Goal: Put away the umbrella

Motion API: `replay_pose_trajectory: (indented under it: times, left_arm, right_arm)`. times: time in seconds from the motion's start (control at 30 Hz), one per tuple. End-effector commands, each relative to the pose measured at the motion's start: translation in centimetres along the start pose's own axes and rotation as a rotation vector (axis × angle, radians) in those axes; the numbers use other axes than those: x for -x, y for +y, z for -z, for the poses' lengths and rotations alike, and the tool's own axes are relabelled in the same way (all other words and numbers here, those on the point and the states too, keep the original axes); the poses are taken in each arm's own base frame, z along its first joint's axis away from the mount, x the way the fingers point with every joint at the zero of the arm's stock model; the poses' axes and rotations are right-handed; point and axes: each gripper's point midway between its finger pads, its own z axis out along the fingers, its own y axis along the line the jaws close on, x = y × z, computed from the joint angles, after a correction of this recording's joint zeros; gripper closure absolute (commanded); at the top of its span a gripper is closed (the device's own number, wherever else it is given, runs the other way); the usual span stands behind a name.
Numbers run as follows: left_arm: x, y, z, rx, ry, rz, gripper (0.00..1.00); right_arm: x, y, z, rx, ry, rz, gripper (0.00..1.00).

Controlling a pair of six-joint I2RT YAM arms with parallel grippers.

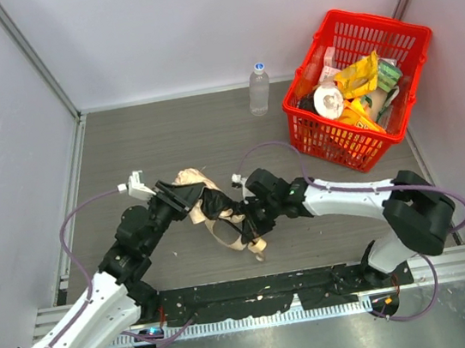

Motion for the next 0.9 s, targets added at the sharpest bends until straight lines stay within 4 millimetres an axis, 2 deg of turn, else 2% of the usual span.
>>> replay_pose_trajectory:
  times: [0.0,0.03,0.13,0.2,0.3,0.4,0.47,0.53,0.7,0.73,0.8,0.87]
  left_arm:
    - [3.2,-3.0,1.0,-0.063,-0.113,-0.028,1.0]
    - [2.9,-1.9,1.2,-0.012,-0.101,-0.033,1.0]
    - [2.5,0.3,1.9,0.1,-0.078,-0.035,1.0]
    - [1.6,0.8,2.1,0.122,-0.033,-0.026,1.0]
    - [0.0,0.9,1.9,0.116,0.046,0.01,1.0]
    - [-0.8,2.0,2.0,0.164,0.084,0.009,1.0]
    - [-1.0,2.8,2.1,0.186,0.08,-0.002,1.0]
    - [-1.4,3.1,1.9,0.172,0.081,0.018,1.0]
    - [-3.0,3.0,0.4,0.104,0.12,0.122,1.0]
    - [-3.6,2.9,0.1,0.089,0.147,0.141,1.0]
    - [-4.3,2.1,-0.4,0.037,0.178,0.173,1.0]
    - [-3.9,0.5,-0.7,-0.053,0.164,0.192,1.0]
  right_arm:
    - [1.2,-0.3,2.8,0.097,-0.053,-0.039,0.99]
    - [1.1,-2.0,3.0,0.046,-0.05,-0.046,0.99]
    - [2.8,-5.0,3.9,-0.063,-0.099,-0.044,0.99]
    - [3.9,-5.9,3.8,-0.126,-0.108,-0.019,0.99]
    - [7.0,-7.3,2.9,-0.22,-0.154,0.017,0.99]
    - [9.9,-7.6,2.6,-0.27,-0.194,0.047,0.99]
    - [11.6,-7.4,2.3,-0.28,-0.213,0.068,0.99]
    - [14.3,-6.3,2.2,-0.272,-0.269,0.101,0.99]
    - [17.1,-4.7,0.2,-0.215,-0.313,0.127,0.99]
    - [17.8,-3.4,-0.1,-0.172,-0.319,0.15,0.99]
    - [17.8,-1.3,-1.2,-0.125,-0.302,0.188,0.99]
    - [16.9,0.5,-2.2,-0.061,-0.254,0.214,0.99]
